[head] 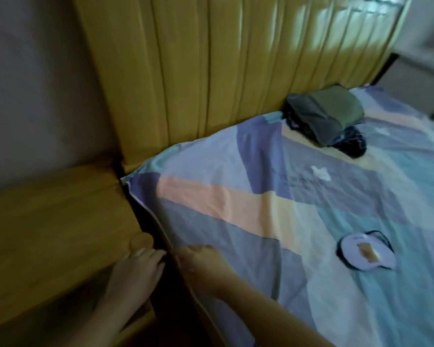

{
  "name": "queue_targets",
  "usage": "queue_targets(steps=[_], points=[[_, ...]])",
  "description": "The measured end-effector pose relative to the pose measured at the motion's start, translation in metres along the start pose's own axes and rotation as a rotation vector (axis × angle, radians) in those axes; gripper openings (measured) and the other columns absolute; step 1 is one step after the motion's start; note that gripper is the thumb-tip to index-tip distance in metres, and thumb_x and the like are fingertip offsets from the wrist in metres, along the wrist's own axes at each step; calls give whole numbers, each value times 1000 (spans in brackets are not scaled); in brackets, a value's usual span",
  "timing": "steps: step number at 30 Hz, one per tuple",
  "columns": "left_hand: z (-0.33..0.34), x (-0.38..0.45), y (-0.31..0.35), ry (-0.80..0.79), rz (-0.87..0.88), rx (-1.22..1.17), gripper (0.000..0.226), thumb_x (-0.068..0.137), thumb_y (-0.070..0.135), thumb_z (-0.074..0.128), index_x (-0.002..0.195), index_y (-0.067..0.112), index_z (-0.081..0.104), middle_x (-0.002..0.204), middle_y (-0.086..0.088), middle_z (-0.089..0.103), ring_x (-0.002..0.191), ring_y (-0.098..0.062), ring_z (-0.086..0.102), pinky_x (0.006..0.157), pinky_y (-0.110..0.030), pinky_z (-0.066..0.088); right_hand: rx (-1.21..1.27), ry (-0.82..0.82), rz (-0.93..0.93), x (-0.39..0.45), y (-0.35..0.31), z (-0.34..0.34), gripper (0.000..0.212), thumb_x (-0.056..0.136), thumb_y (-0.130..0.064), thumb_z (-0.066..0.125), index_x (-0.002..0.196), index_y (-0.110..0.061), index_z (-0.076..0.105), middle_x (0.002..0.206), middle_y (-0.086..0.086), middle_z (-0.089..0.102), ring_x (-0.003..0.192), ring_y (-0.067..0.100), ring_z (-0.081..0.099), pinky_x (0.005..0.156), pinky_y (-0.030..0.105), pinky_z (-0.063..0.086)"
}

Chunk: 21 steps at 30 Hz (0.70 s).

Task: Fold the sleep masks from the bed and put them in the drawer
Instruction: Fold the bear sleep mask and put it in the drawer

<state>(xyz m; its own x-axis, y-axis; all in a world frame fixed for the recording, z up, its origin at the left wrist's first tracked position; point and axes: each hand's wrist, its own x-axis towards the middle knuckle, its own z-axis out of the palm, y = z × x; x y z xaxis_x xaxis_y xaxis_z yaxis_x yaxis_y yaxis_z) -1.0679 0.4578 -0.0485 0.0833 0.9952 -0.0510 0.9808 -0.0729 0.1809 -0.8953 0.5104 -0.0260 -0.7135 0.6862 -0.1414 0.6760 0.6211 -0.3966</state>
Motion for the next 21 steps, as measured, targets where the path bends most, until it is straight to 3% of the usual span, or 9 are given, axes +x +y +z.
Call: queue_targets(steps=[2,5,8,11,16,18,21], points=[[-20,24,41,57,87,-47,33,79,35,49,93,17,73,85,4,73,73,-19,69,60,-28,52,-38,100,101,-23,36,-26,45,89,-23,52,134,-21,47,126,8,61,111,32,57,91,42,44],[-40,61,115,123,222,-41,47,75,38,45,99,9,74,95,-6,74,80,-21,71,66,-32,57,-52,221,281,-74,91,-58,51,88,-26,52,139,-25,42,133,2,57,119,27,52,97,38,38],[-34,84,176,107,326,-61,42,71,32,74,105,9,71,103,-5,73,89,-22,70,70,-35,56,-43,300,453,-137,142,-77,54,90,-27,52,142,-26,38,137,1,53,126,23,45,104,35,31],[-17,104,232,23,356,-147,53,70,27,81,117,9,65,113,-6,69,98,-24,68,75,-37,54,-84,288,604,-203,190,-83,59,92,-32,50,147,-27,29,144,-4,44,137,18,32,111,34,20],[19,142,315,-38,434,-136,65,92,45,49,149,24,26,142,4,47,128,-16,44,95,-33,38,-90,209,825,-293,262,-78,75,91,-44,51,151,-31,8,160,-12,10,148,16,1,117,45,3],[31,162,350,-103,421,-141,69,93,50,43,151,29,12,141,4,46,128,-15,41,96,-32,35,-30,167,891,-315,285,-72,85,90,-48,53,151,-31,-4,161,-10,2,148,19,-6,117,48,0],[53,188,400,-204,388,-215,75,90,52,48,151,32,9,139,2,47,126,-19,42,97,-35,38,59,136,940,-329,311,-62,92,88,-50,54,151,-28,-10,162,-5,1,148,19,-7,118,50,-1]])
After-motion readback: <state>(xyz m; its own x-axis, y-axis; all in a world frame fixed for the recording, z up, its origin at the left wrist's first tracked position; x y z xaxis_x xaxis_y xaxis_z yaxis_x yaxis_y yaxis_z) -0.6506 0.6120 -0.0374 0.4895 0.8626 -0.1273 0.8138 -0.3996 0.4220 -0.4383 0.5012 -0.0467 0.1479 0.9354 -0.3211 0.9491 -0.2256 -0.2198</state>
